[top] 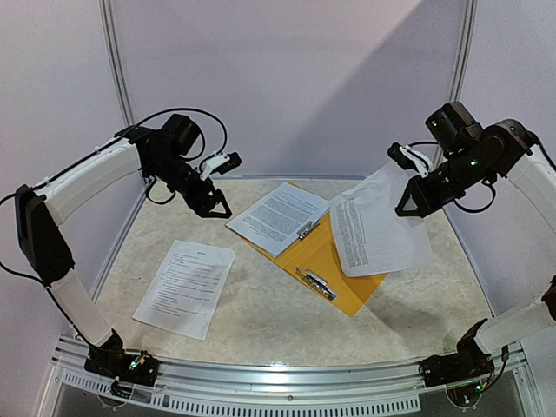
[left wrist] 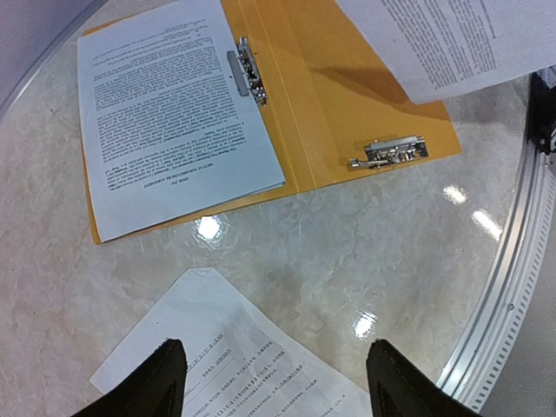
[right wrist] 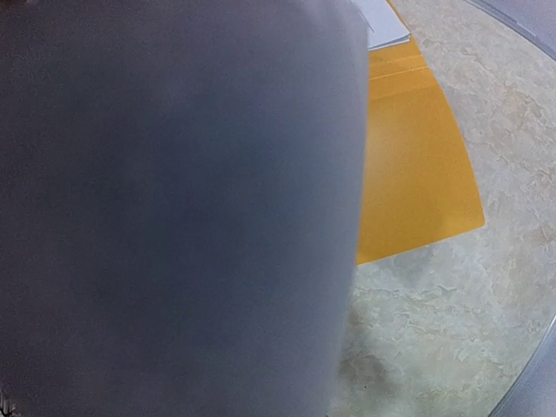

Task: Put the files into the folder
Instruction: Place the file in the spring clip on the folder.

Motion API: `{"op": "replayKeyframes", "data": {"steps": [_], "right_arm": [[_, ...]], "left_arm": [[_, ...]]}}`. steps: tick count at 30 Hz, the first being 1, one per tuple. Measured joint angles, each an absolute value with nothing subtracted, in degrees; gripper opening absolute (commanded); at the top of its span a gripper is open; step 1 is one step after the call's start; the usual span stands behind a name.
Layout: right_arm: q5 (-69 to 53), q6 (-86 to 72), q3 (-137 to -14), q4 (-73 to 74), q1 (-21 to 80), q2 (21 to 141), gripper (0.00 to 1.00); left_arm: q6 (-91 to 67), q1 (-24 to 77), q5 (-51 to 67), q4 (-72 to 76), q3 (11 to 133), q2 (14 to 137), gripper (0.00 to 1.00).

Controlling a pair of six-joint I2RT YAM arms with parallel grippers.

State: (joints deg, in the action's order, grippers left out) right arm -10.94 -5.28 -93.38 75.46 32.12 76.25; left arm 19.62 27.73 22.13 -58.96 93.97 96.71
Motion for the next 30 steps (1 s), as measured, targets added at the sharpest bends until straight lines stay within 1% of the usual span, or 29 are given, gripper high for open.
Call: {"op": "replayKeyframes", "data": {"steps": [5, 14, 18, 21, 24, 27, 30], "right_arm": [[-9.7, -5.3, -93.4, 76.4, 32.1, 78.9, 0.0], [3.4, -4.1, -97.2, 76.7, 31.7, 95.9, 0.0], [11.0, -1.8, -98.4, 76.7, 31.7, 103.0, 0.0], [19.2, 0.6, -98.5, 76.7, 31.6, 107.7, 0.0], [24.6, 4.2, -98.4, 76.7, 31.4, 110.6, 0.0], [27.7, 10.4, -96.6, 76.3, 31.3, 110.8, 0.0], [27.9, 17.3, -94.9, 74.3, 31.2, 110.5, 0.0]], "left_arm": [[19.8, 27.8, 22.2, -58.9, 93.9, 96.7, 0.73], [20.0, 28.0, 22.2, -58.7, 93.8, 96.7, 0.73], [20.0, 28.0, 22.2, -58.7, 93.8, 96.8, 0.73], [20.0, 28.0, 22.2, -58.6, 93.7, 96.9, 0.73], [20.2, 28.0, 22.2, -58.6, 93.8, 97.2, 0.73], [20.2, 28.0, 22.2, -58.6, 93.7, 97.6, 0.72], [20.2, 28.0, 22.2, -58.6, 93.7, 97.8, 0.72]]}}
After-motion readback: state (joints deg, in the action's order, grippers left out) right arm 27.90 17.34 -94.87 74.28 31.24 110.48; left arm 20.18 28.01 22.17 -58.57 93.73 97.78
